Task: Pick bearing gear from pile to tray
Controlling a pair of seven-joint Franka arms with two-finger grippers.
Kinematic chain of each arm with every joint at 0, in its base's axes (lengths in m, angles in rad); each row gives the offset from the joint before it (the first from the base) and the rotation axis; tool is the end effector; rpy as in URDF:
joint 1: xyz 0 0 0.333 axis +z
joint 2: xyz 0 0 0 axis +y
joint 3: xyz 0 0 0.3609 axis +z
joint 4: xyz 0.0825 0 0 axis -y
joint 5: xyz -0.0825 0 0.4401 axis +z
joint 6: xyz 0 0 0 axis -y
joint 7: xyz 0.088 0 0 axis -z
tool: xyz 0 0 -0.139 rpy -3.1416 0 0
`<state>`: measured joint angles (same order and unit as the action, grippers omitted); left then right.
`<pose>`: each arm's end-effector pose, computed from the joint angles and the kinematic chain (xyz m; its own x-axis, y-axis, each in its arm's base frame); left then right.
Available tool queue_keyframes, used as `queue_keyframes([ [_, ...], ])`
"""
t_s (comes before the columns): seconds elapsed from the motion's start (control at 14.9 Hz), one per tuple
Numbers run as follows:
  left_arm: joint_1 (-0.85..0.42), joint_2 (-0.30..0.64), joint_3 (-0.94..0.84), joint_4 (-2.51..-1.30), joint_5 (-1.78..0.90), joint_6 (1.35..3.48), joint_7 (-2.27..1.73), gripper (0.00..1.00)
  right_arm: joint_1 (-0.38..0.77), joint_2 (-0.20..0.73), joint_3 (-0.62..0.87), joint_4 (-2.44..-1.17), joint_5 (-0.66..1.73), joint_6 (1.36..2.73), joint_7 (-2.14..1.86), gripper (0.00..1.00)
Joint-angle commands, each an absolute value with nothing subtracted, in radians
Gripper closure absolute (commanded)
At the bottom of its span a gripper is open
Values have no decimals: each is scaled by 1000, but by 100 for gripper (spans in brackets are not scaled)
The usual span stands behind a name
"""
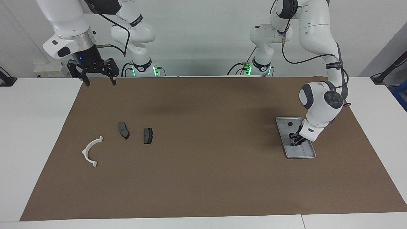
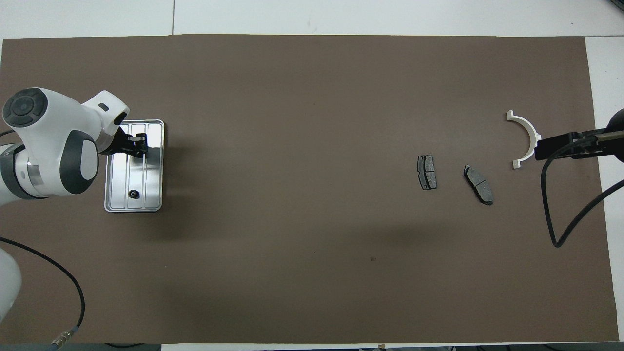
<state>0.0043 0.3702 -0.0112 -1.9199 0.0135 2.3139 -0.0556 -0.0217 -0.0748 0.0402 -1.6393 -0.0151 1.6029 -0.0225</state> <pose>0.6842 -0.0039 0.2748 0.9989 0.0404 0.0241 0.0405 -0.9992 -0.0048 0.5881 0.0097 0.6488 0.9984 0.0415 0.0379 0.0408 -0.9990 0.0190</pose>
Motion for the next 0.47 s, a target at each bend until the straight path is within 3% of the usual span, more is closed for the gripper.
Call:
queue_keyframes([
  [0.0,26,359,-20,-1939,17,2335,-31,94,-35,-80,49,-1646,0,1594,-9,0],
  [0.4,25,357,-20,-1956,15,2352,-32,92,-31,-84,48,-1647,0,1594,-9,0],
])
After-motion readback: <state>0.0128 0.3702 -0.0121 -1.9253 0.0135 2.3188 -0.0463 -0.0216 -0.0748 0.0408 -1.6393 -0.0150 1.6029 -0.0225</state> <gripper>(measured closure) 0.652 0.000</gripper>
